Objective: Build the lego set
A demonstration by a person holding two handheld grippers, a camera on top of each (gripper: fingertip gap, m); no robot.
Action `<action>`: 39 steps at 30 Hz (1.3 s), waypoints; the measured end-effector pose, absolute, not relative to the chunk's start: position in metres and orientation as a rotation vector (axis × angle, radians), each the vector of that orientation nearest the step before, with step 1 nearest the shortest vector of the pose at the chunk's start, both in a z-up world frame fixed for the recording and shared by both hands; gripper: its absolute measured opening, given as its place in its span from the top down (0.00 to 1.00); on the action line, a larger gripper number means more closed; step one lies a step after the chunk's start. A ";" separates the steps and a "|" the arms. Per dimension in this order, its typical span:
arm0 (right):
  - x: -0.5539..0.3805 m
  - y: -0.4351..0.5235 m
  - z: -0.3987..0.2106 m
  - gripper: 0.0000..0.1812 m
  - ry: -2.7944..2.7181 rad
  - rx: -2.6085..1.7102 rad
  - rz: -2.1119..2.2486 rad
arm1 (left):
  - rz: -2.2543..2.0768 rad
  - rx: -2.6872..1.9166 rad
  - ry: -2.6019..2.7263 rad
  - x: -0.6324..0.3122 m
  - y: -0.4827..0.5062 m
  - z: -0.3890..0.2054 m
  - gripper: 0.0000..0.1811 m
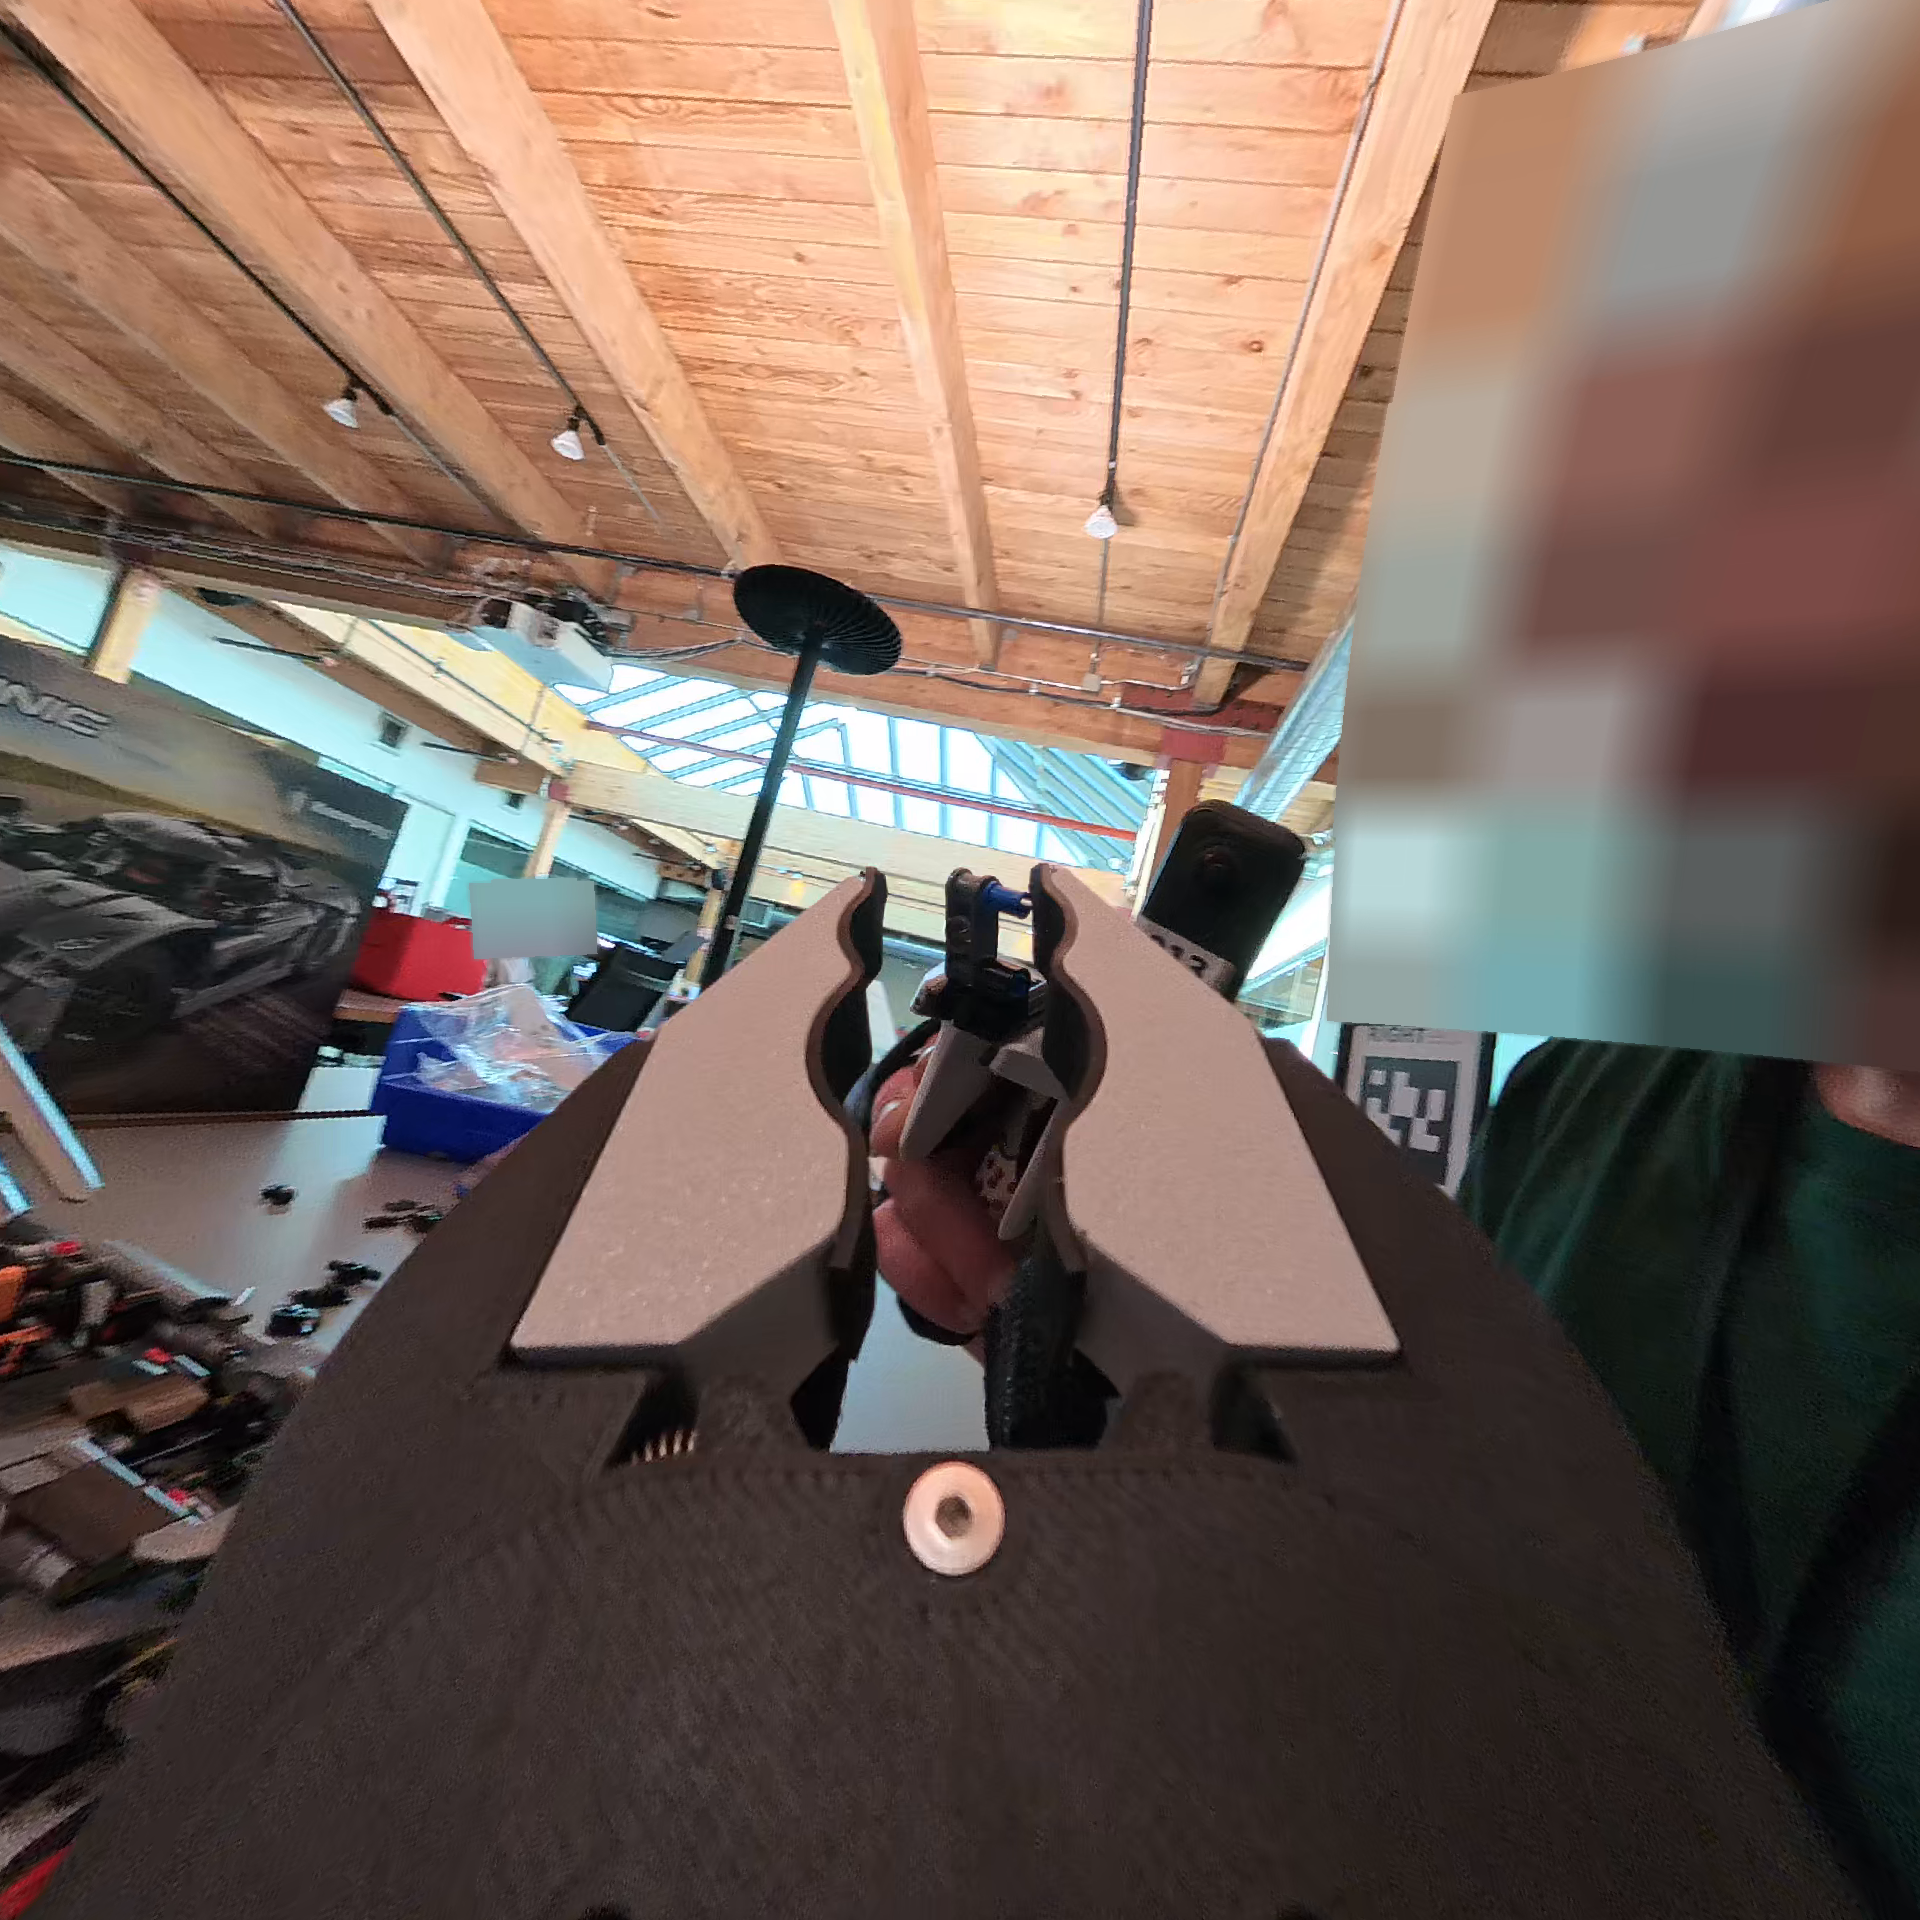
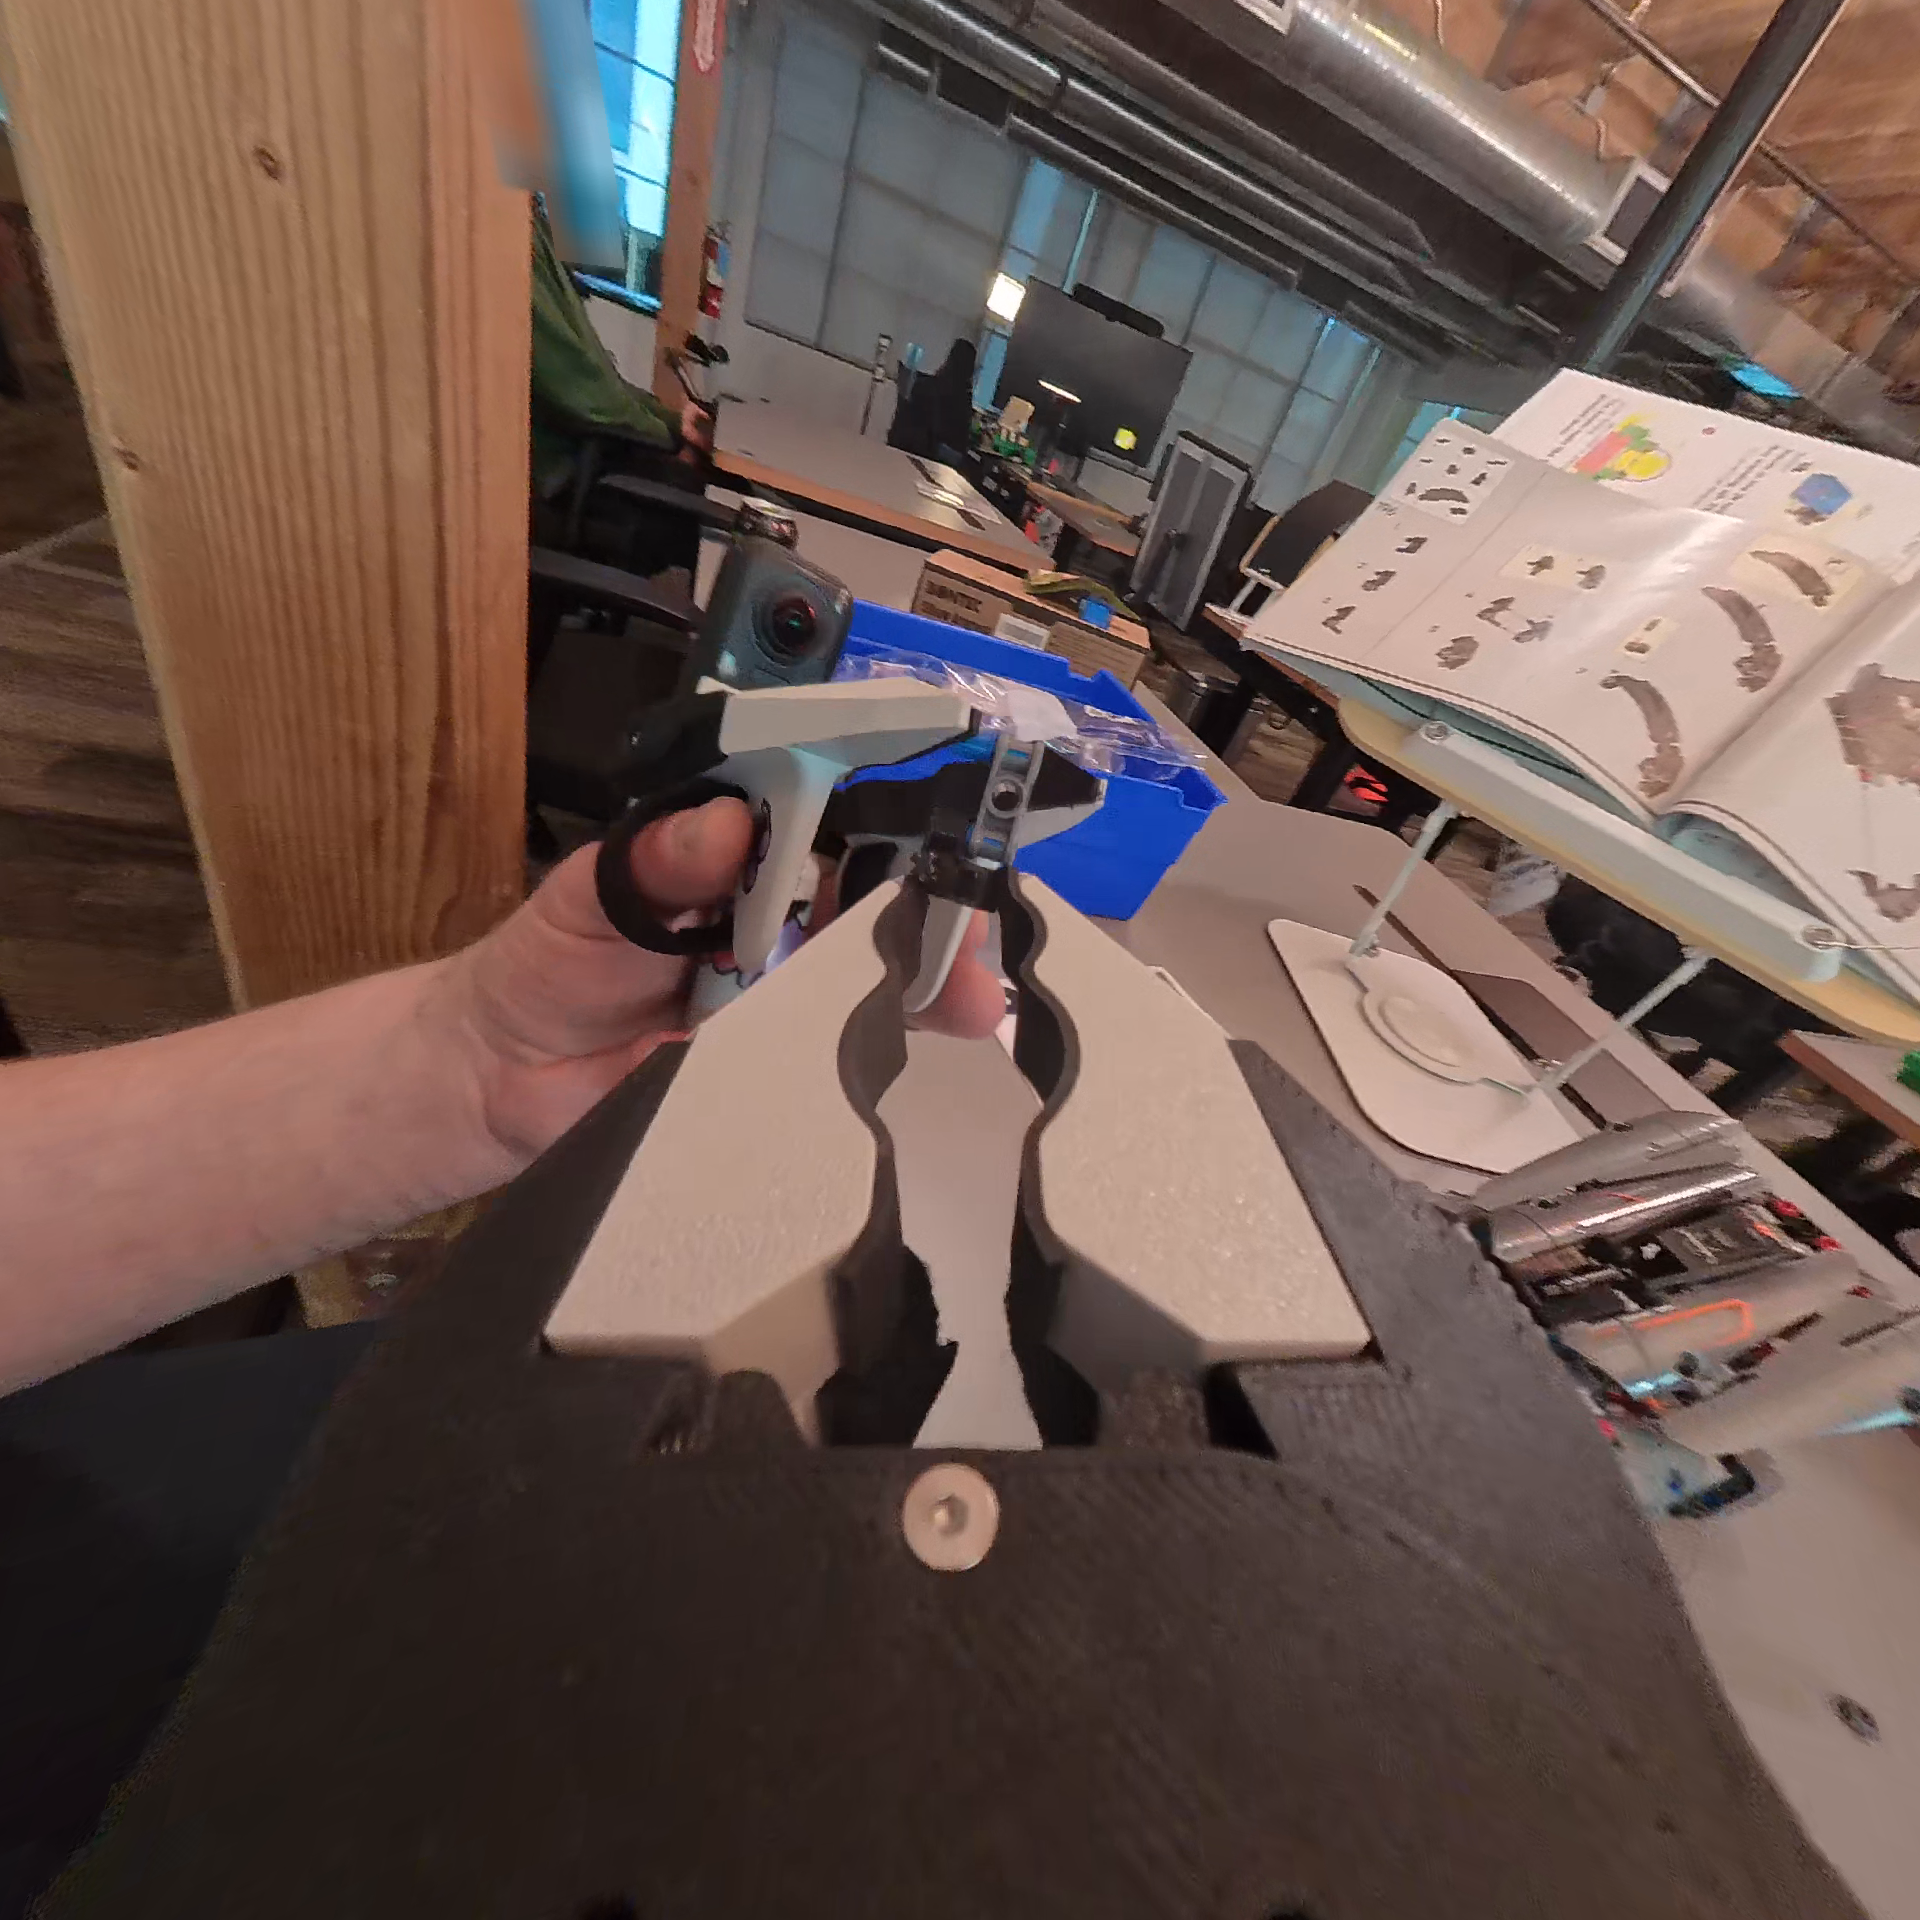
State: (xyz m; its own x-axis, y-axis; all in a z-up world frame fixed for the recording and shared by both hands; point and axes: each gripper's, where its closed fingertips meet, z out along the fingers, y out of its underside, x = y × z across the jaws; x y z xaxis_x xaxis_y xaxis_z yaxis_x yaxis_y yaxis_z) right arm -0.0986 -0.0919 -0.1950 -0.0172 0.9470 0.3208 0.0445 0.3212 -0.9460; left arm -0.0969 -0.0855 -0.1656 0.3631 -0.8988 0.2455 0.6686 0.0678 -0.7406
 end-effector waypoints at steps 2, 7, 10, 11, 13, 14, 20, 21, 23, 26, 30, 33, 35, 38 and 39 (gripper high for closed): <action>-0.098 -0.095 -0.193 0.93 -1.385 -0.992 1.010 | -1.237 -0.895 0.333 -0.093 -0.088 -0.165 0.87; -0.096 -0.099 -0.191 0.93 -1.386 -0.985 1.111 | -1.259 -0.855 0.369 -0.088 -0.095 -0.161 0.92; -0.094 -0.101 -0.190 0.93 -1.389 -0.976 1.134 | -1.265 -0.841 0.372 -0.087 -0.096 -0.161 0.92; -0.094 -0.101 -0.190 0.93 -1.390 -0.975 1.139 | -1.258 -0.837 0.374 -0.087 -0.097 -0.161 0.92; -0.093 -0.102 -0.190 0.93 -1.390 -0.971 1.150 | -1.259 -0.832 0.374 -0.087 -0.097 -0.161 0.92; -0.093 -0.102 -0.190 0.93 -1.390 -0.972 1.152 | -1.254 -0.831 0.373 -0.087 -0.097 -0.161 0.92; -0.095 -0.104 -0.190 0.93 -1.396 -0.966 1.159 | -1.213 -0.829 0.375 -0.088 -0.099 -0.161 0.93; -0.095 -0.104 -0.190 0.93 -1.397 -0.964 1.157 | -1.209 -0.830 0.376 -0.088 -0.100 -0.161 0.93; -0.096 -0.105 -0.190 0.93 -1.396 -0.962 1.160 | -1.193 -0.833 0.373 -0.089 -0.100 -0.161 0.93; -0.098 -0.105 -0.189 0.93 -1.389 -0.966 1.165 | -1.193 -0.841 0.357 -0.092 -0.099 -0.160 0.93; -0.100 -0.102 -0.187 0.93 -1.364 -0.977 1.190 | -1.179 -0.842 0.290 -0.101 -0.095 -0.158 0.87; -0.101 -0.100 -0.183 0.93 -1.329 -0.987 1.240 | -1.191 -0.837 0.253 -0.111 -0.093 -0.161 0.84; -0.102 -0.098 -0.182 0.93 -1.310 -0.998 1.275 | -1.190 -0.845 0.256 -0.112 -0.094 -0.162 0.84; -0.102 -0.096 -0.182 0.93 -1.294 -1.011 1.323 | -1.188 -0.858 0.273 -0.109 -0.094 -0.163 0.85; -0.102 -0.096 -0.182 0.93 -1.290 -1.013 1.337 | -1.184 -0.865 0.278 -0.107 -0.094 -0.164 0.86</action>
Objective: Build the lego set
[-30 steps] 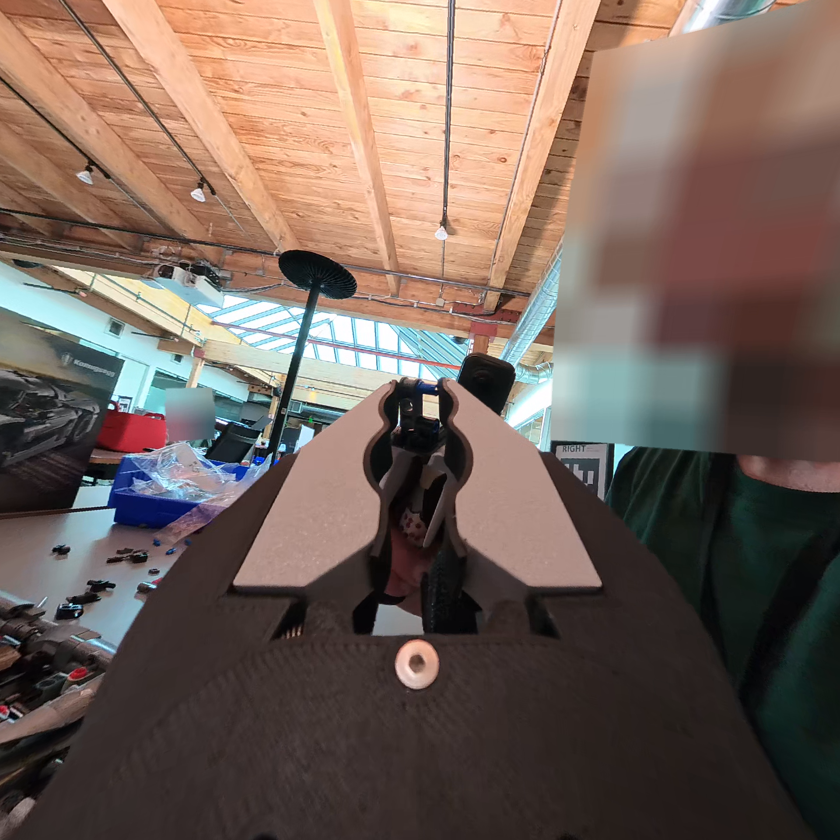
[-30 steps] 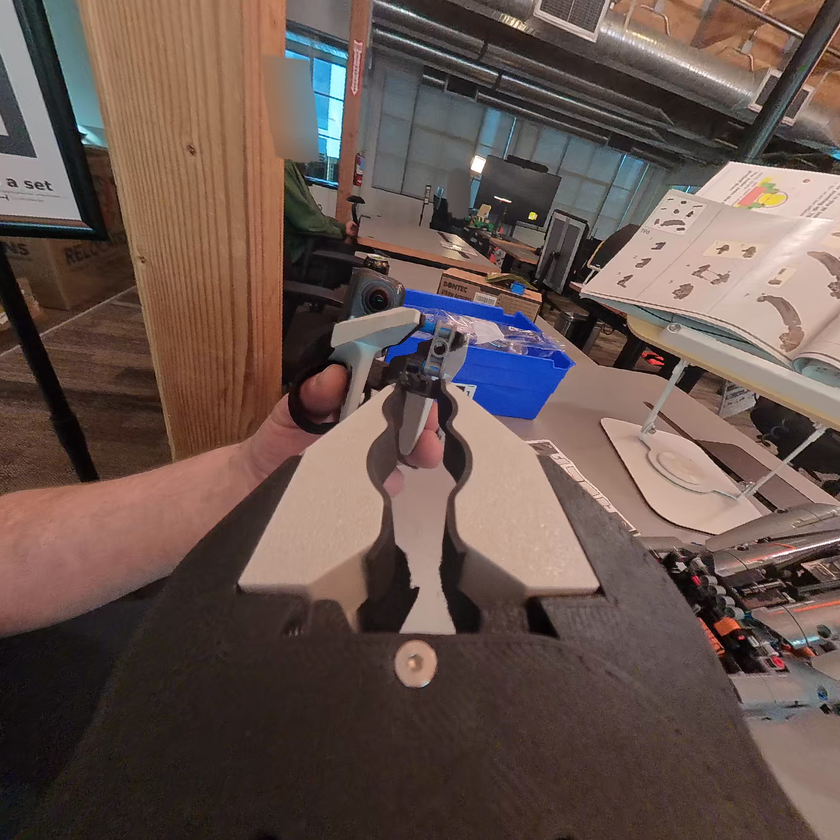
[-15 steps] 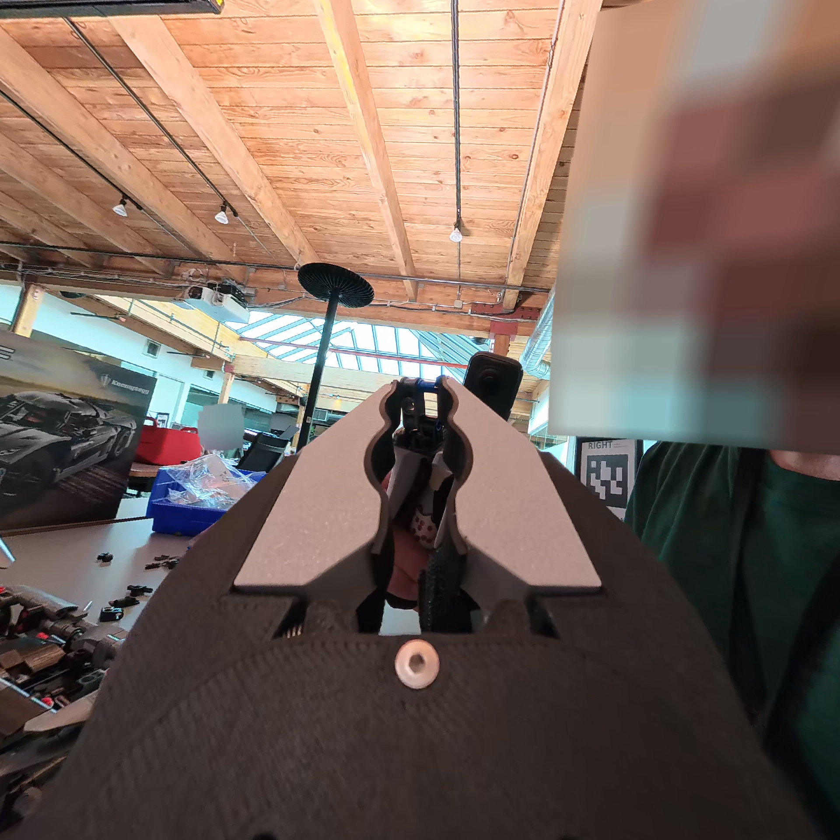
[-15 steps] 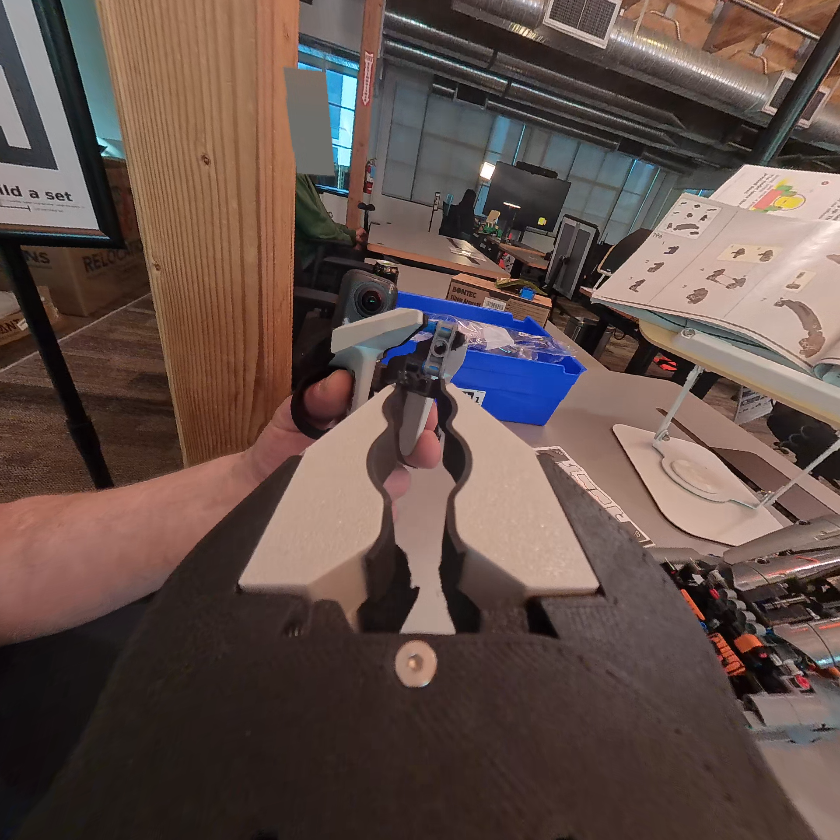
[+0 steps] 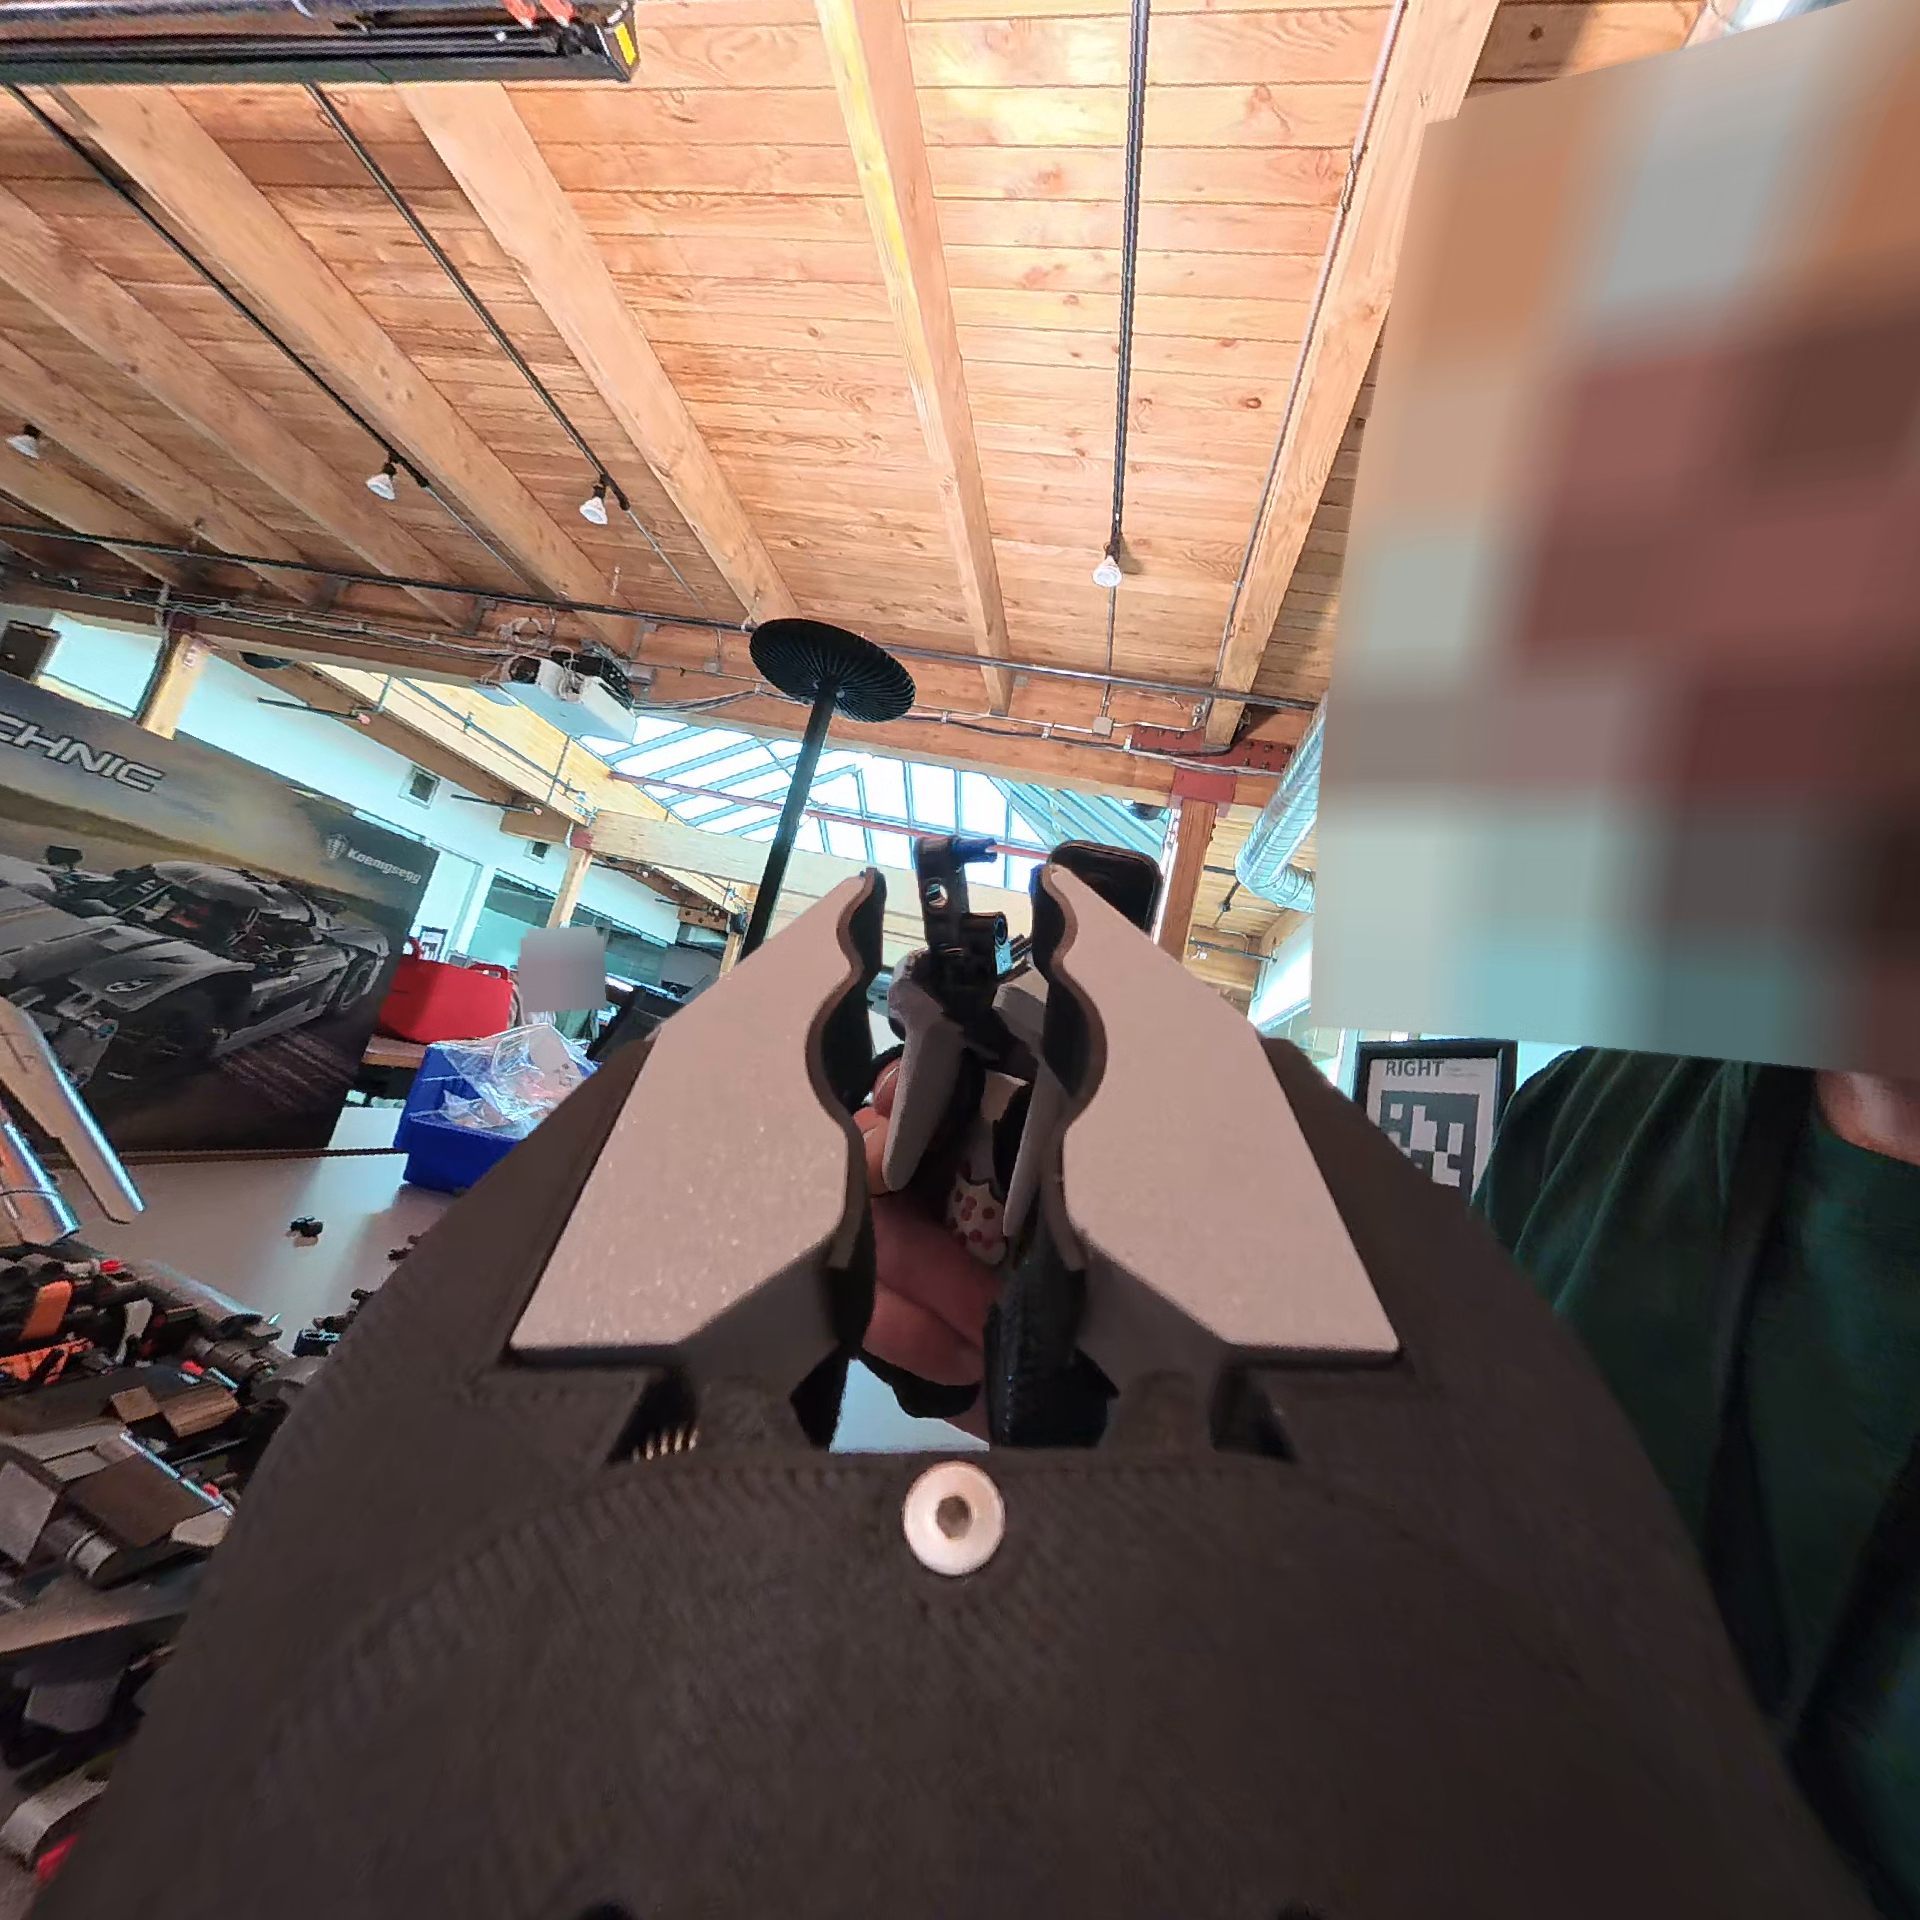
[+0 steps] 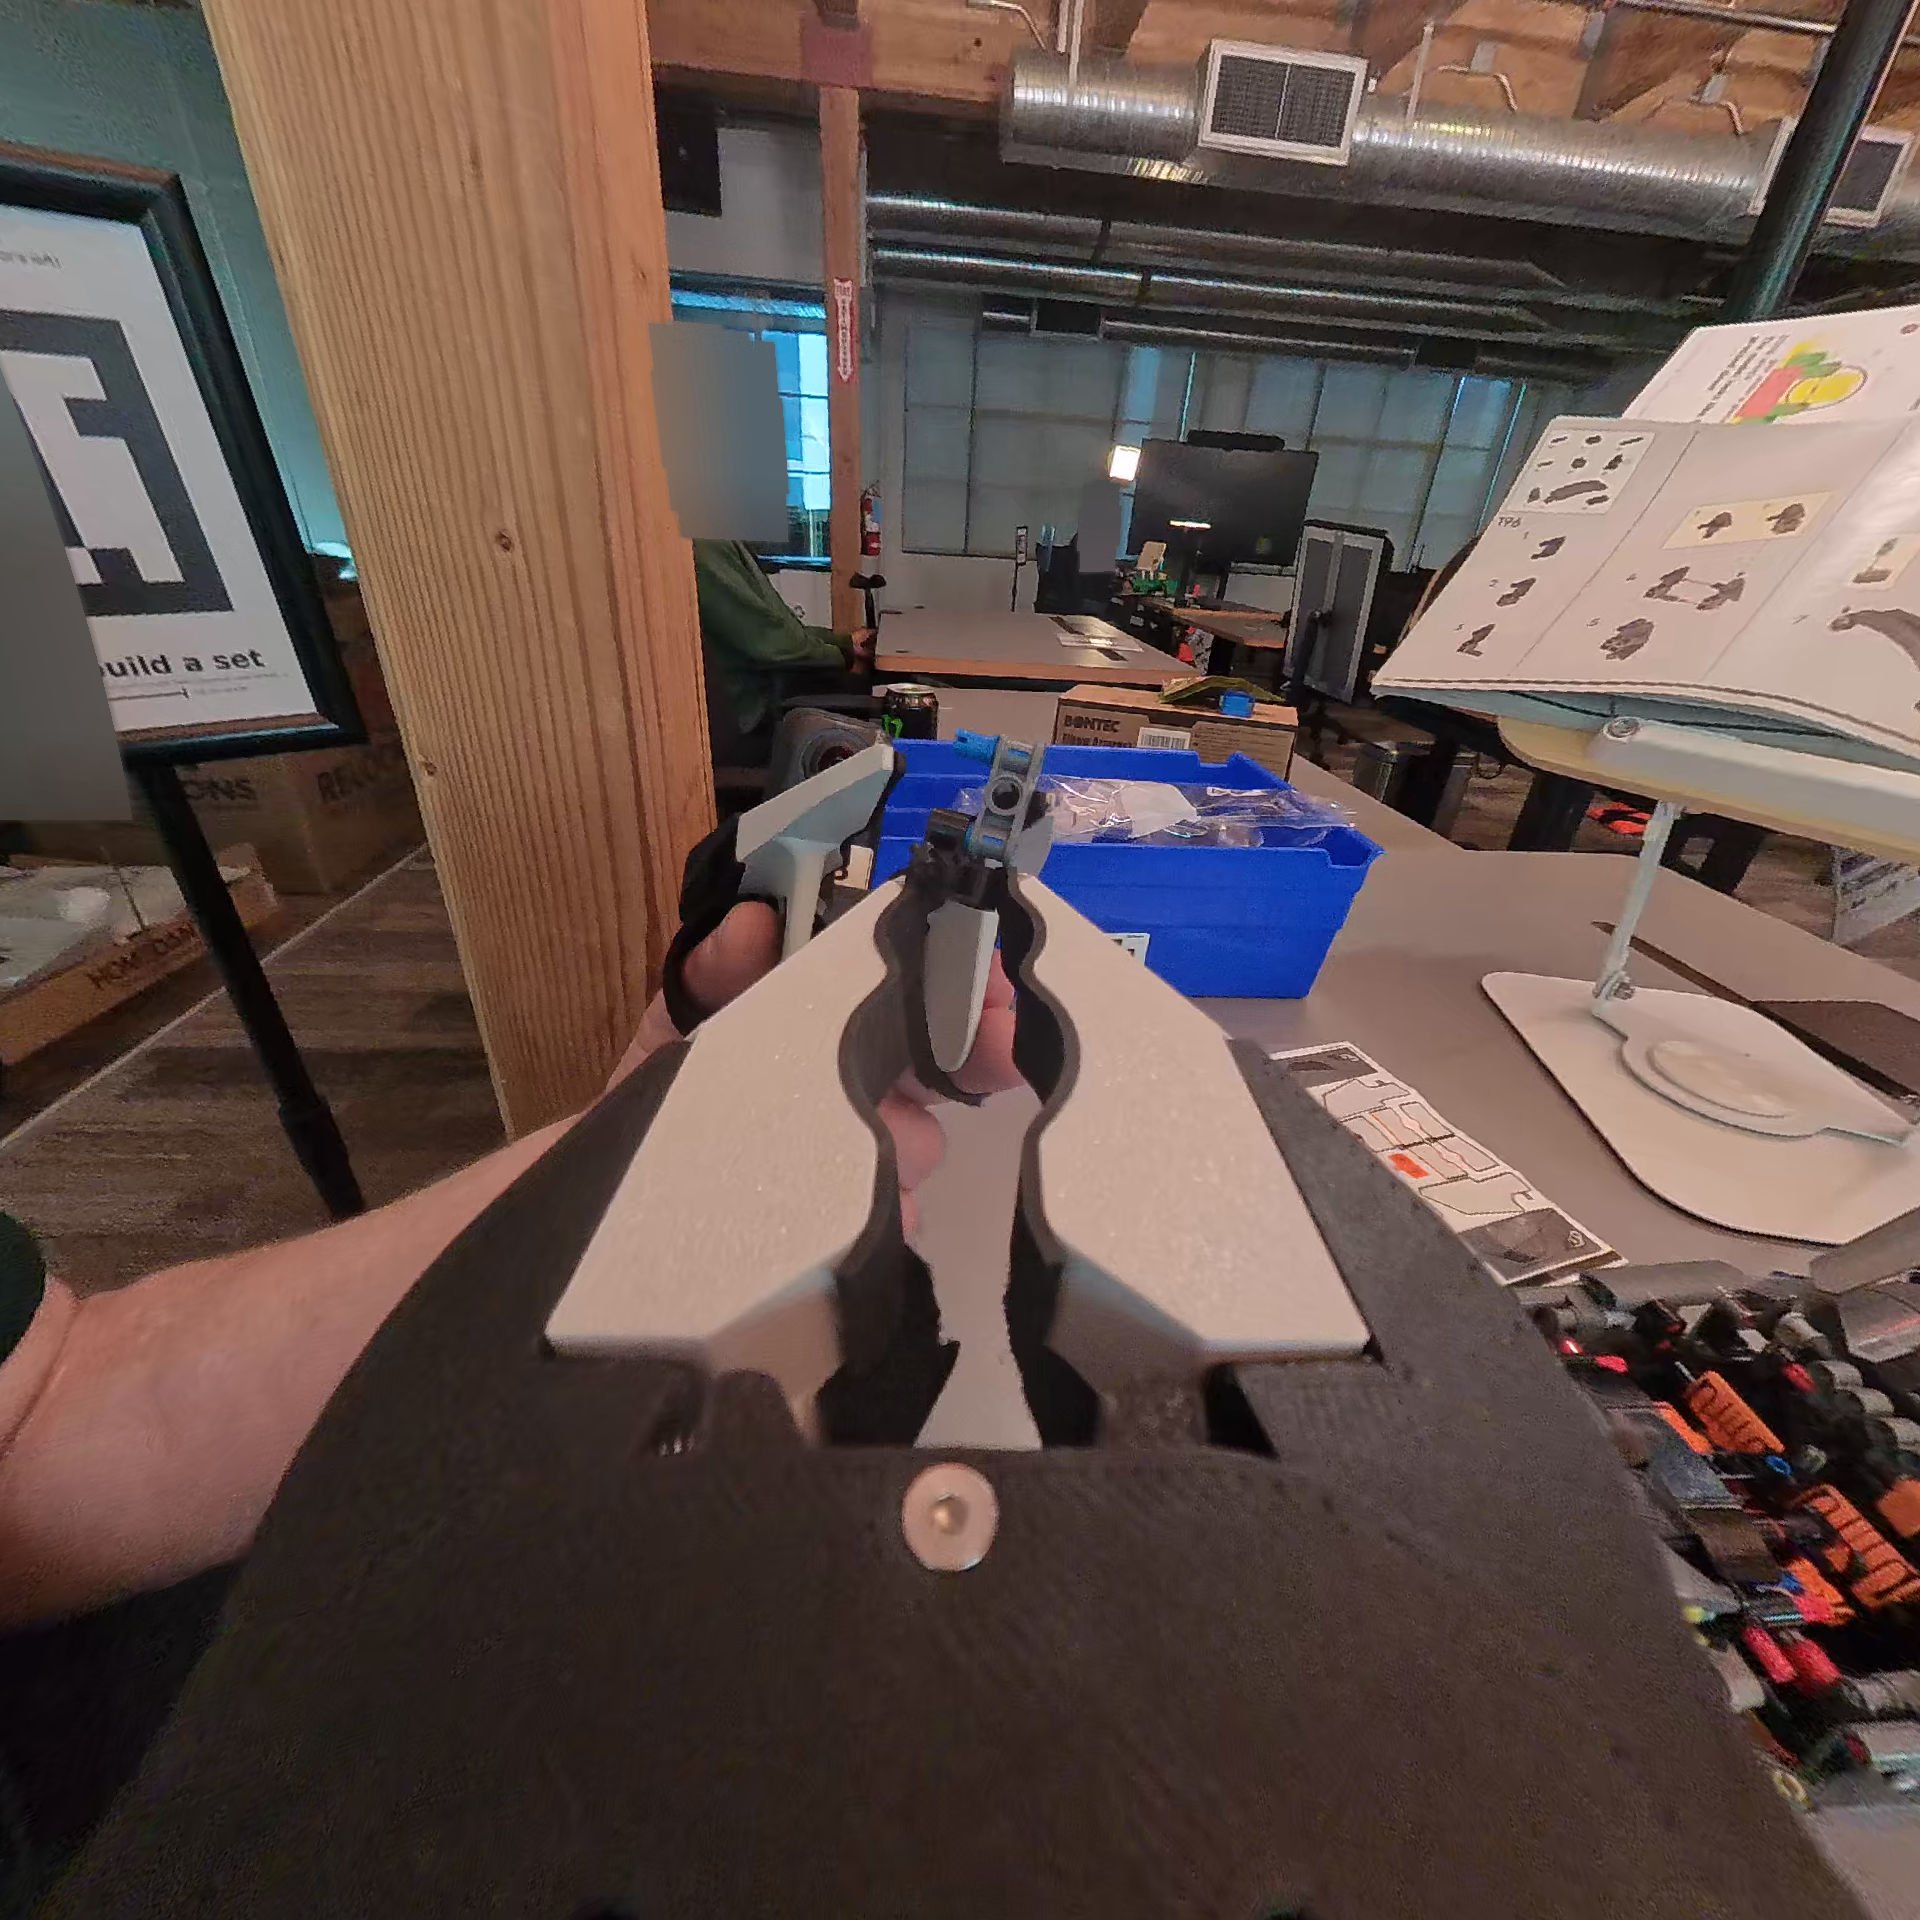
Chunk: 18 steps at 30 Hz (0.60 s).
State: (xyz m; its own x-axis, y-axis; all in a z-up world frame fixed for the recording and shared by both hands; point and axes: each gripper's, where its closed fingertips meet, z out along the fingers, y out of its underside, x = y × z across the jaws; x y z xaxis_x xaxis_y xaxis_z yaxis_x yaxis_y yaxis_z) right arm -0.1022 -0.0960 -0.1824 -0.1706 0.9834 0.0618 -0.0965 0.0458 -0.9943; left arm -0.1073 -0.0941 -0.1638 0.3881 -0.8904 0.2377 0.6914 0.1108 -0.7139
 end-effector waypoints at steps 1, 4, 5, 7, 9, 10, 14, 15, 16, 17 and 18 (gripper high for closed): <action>-0.102 -0.096 -0.183 0.93 -1.287 -1.016 1.348 | -1.173 -0.874 0.284 -0.106 -0.093 -0.164 0.86; -0.103 -0.096 -0.185 0.94 -1.290 -1.024 1.370 | -1.156 -0.893 0.305 -0.100 -0.092 -0.166 0.87; -0.103 -0.097 -0.186 0.94 -1.291 -1.026 1.375 | -1.154 -0.895 0.312 -0.098 -0.092 -0.166 0.88; -0.103 -0.097 -0.186 0.94 -1.291 -1.027 1.392 | -1.146 -0.905 0.315 -0.096 -0.091 -0.167 0.90; -0.104 -0.098 -0.187 0.94 -1.293 -1.028 1.404 | -1.143 -0.913 0.318 -0.095 -0.090 -0.168 0.91; -0.104 -0.098 -0.187 0.94 -1.295 -1.028 1.409 | -1.143 -0.914 0.320 -0.094 -0.090 -0.168 0.91; -0.103 -0.100 -0.188 0.94 -1.301 -1.026 1.426 | -1.152 -0.916 0.329 -0.091 -0.090 -0.168 0.92; -0.103 -0.100 -0.188 0.94 -1.301 -1.027 1.430 | -1.147 -0.918 0.330 -0.091 -0.090 -0.168 0.92; -0.102 -0.100 -0.189 0.93 -1.300 -1.027 1.436 | -1.147 -0.917 0.333 -0.090 -0.090 -0.169 0.92; -0.102 -0.100 -0.189 0.93 -1.300 -1.027 1.442 | -1.145 -0.917 0.334 -0.090 -0.090 -0.169 0.92; -0.102 -0.100 -0.189 0.93 -1.298 -1.030 1.446 | -1.133 -0.917 0.333 -0.090 -0.090 -0.169 0.92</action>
